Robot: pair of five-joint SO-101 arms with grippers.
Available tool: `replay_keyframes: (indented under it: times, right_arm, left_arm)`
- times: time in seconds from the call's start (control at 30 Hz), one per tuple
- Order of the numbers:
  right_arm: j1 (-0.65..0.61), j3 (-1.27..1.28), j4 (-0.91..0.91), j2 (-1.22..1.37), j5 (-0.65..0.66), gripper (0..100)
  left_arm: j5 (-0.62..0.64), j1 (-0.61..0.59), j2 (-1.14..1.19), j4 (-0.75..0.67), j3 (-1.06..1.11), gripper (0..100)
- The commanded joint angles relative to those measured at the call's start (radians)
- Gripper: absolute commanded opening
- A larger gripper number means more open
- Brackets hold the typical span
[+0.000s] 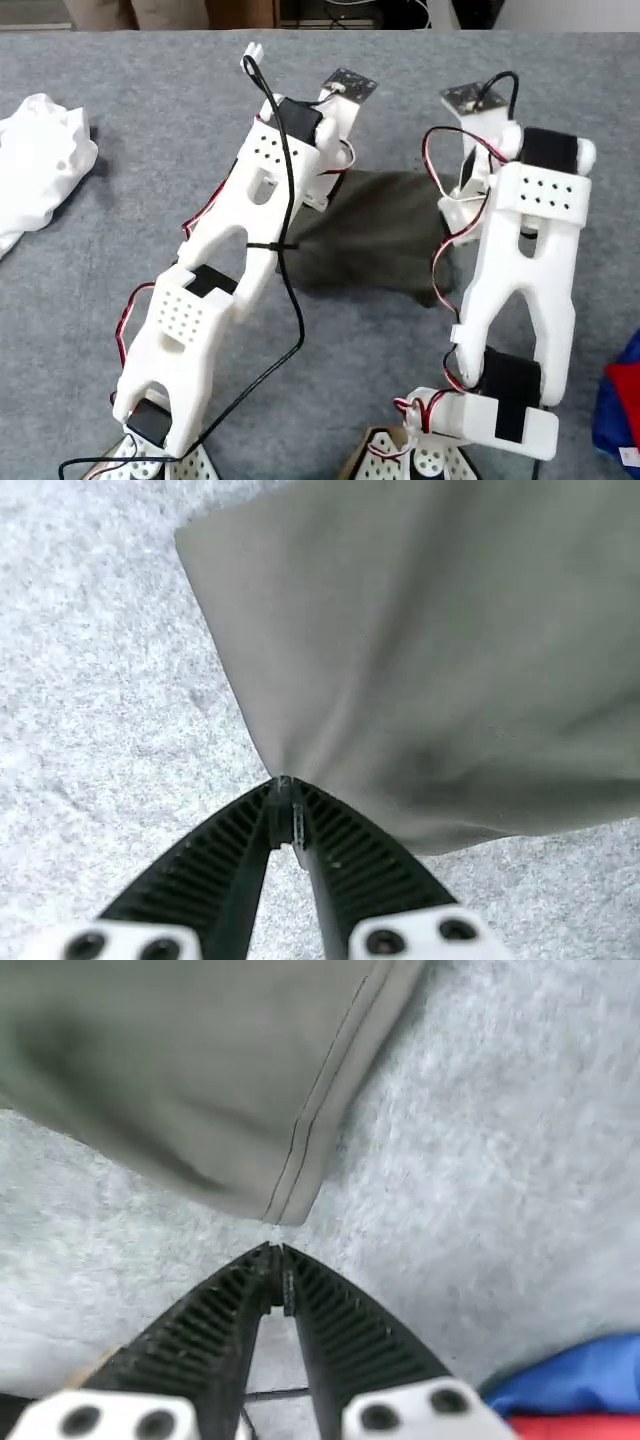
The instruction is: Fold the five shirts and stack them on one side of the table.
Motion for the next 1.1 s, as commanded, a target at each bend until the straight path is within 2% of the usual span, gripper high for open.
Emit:
replay_keyframes:
  times: [0.0,0.1,0.23,0.43,0.5,0.67,0.73,1.07]
  right_arm:
    - [-0.007,0.015,0.026,-0.054,-0.157,0.6]
    - [-0.010,0.131,0.025,-0.116,-0.361,0.9]
    - [-0.010,0.268,0.018,-0.183,-0.532,0.9]
    - [-0.061,0.453,-0.120,-0.188,-0.884,0.9]
    - [-0.105,0.522,-0.176,-0.188,-0.942,2.6]
    - [-0.188,0.615,-0.281,-0.188,-1.069,19.7]
    - [-0.197,0.619,-0.311,-0.188,-1.092,23.6]
    - [-0.219,0.645,-0.554,-0.119,-1.264,24.2]
  left_arm:
    - [-0.009,-0.009,-0.108,0.012,-0.018,2]
    - [-0.011,-0.009,-0.191,0.012,0.046,2]
    - [-0.040,-0.009,-0.317,0.012,0.169,2]
    - [-0.068,-0.011,-0.489,0.012,0.338,2]
    - [-0.068,-0.011,-0.527,0.012,0.370,2]
    - [-0.068,-0.012,-0.567,0.012,0.390,2]
    - [-0.068,-0.012,-0.573,0.012,0.387,2]
    - [-0.068,-0.012,-0.575,0.012,0.387,2]
